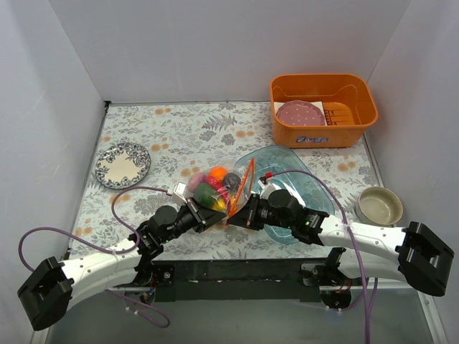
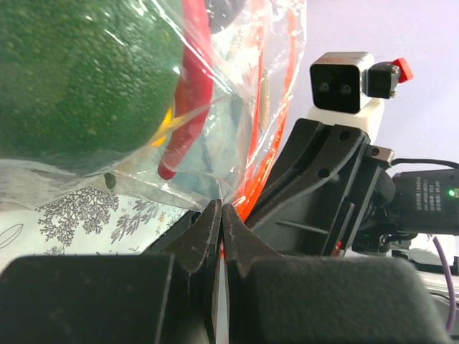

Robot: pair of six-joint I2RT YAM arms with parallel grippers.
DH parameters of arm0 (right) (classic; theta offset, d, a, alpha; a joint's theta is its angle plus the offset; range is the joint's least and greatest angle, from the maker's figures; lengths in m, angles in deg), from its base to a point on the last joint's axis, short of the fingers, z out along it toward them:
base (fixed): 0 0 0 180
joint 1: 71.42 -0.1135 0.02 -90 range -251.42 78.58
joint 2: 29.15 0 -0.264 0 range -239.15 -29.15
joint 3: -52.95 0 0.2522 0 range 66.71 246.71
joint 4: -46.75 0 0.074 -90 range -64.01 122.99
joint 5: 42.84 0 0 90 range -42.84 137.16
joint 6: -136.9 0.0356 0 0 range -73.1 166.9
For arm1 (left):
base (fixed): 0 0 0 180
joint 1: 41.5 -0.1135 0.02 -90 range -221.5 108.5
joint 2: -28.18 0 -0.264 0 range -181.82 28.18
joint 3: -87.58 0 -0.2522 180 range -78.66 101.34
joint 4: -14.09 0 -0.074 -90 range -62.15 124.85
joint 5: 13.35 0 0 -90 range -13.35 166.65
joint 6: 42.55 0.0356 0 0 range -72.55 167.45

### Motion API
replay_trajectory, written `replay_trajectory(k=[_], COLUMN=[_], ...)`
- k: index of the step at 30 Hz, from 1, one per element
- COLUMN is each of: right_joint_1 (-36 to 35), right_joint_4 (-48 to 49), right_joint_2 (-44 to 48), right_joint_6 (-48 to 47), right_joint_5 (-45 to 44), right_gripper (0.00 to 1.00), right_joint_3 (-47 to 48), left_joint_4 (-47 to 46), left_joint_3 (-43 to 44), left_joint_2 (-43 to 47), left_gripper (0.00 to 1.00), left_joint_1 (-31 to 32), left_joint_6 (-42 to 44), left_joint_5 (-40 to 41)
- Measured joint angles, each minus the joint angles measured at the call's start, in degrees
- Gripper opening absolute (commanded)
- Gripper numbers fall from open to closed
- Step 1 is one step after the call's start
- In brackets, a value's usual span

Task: Place the food in the zip-top bag and seal the zipper
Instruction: Zip the zipper food storage bag at the center of the board.

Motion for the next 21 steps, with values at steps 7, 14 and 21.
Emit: replay_trajectory(k=[7,14,21], right_joint_1=[1.1,2.3,3.1], right_joint_4=[1.7,2.1,2.3], right_joint_2=[1.6,1.6,2.1], right_joint_6=[0.1,0.0,-0.2], right_joint_5=[0.0,0.8,1.3], right_gripper=[0.08,0.08,0.09], right_joint_3=[-1.2,-1.4,-2.6], left_joint_4=[1.0,-0.1,-1.4], left_joint_3=[0.0,0.0,0.1], left_joint_2=[2.7,1.2,-1.4], left_gripper=[0.0,0.0,0.0], left_joint_1=[0.0,0.0,0.0], left_joint_6=[0.0,0.0,0.0], left_joint_5=[-0.5,-1.5,-2.8])
